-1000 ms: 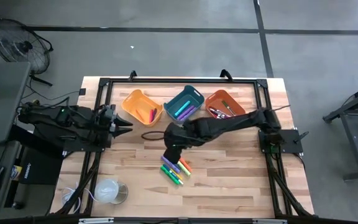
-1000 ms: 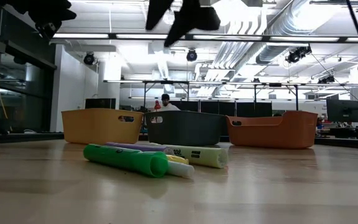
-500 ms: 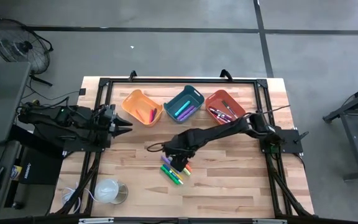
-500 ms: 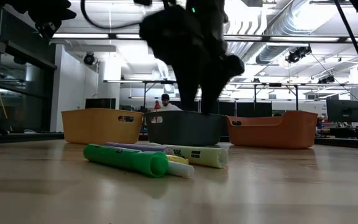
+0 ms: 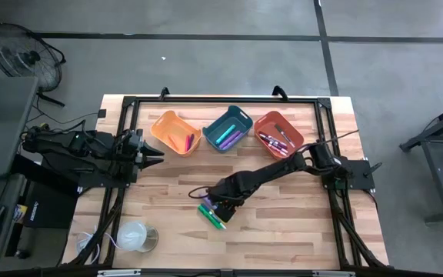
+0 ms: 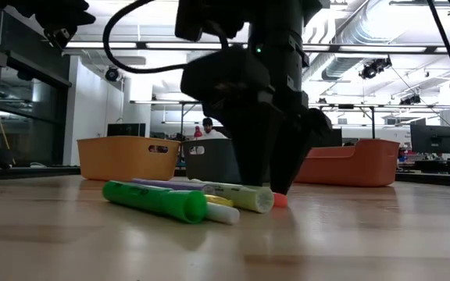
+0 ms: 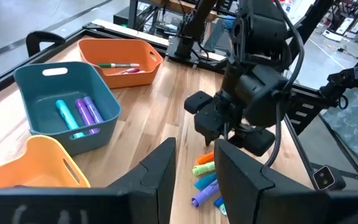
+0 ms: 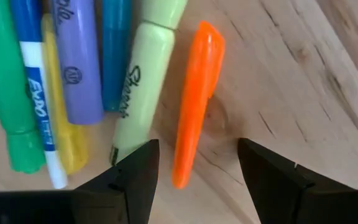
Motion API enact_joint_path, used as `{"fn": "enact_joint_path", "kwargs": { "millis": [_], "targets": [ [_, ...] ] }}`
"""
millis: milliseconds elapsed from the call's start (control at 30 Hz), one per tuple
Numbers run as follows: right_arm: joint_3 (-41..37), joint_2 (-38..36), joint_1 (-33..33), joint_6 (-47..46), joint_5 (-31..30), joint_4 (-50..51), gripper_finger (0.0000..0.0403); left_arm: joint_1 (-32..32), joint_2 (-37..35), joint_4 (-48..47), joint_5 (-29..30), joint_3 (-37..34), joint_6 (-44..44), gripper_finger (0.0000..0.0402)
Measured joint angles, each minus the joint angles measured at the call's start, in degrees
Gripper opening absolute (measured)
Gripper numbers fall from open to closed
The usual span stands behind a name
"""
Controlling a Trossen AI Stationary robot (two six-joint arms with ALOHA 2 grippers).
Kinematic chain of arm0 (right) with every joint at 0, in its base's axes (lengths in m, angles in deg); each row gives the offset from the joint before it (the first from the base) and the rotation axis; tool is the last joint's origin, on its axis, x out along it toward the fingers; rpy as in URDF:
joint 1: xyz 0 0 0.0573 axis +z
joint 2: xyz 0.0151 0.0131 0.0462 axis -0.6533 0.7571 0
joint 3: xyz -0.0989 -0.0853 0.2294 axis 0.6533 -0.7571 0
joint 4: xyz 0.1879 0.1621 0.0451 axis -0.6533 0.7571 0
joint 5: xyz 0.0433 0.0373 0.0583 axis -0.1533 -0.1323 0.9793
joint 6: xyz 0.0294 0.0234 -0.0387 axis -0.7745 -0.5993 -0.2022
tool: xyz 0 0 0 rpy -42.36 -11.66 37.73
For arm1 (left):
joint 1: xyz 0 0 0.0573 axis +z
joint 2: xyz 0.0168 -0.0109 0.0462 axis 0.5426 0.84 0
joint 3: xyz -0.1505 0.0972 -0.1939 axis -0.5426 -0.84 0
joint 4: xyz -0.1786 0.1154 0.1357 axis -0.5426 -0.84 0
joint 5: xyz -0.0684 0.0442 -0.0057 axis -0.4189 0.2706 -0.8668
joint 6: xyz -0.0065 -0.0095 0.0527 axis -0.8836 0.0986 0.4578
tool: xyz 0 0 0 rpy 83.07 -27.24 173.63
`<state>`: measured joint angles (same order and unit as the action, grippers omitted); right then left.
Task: Pick & Place Markers
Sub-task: Put the orange pen into the yellow bin
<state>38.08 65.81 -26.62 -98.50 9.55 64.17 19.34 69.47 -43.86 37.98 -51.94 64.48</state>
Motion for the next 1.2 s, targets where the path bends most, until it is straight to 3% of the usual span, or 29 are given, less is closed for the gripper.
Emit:
{"fn": "enact_joint_path", "kwargs": {
  "millis": [467, 800, 1200],
  "targets": [
    [-6.33, -0.65, 1.26, -1.10, -6.34, -4.29, 0.0204, 0.00, 0.02, -0.57, 0.02, 0.00, -0.02, 0.0108],
    [-7.35, -0.63, 3.07, 3.43, -12.73, -4.18, 0.0157, 0.00, 0.02, -1.48, 0.11, 0.00, -0.19, 0.0108],
    [-7.33, -0.54, 5.02, 10.29, -16.97, -1.13, 0.0069, 0.00, 0.02, -1.48, 0.11, 0.00, -0.42, 0.0108]
  ]
}}
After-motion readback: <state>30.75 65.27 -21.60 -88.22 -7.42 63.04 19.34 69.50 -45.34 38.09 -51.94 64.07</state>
